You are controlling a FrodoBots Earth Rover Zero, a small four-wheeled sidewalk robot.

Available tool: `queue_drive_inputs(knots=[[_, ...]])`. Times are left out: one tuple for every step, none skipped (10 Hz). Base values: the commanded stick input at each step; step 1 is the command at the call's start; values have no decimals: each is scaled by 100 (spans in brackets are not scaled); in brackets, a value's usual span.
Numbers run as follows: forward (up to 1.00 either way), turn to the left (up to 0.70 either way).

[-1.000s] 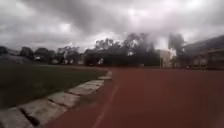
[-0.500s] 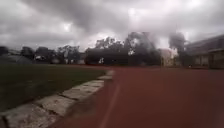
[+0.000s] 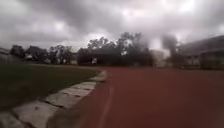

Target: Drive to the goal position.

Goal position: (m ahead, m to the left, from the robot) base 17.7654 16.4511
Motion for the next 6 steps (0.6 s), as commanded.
queue_drive_inputs(knots=[[70, 0], [70, 0], [70, 0], [70, 0], [70, 0], [70, 0]])
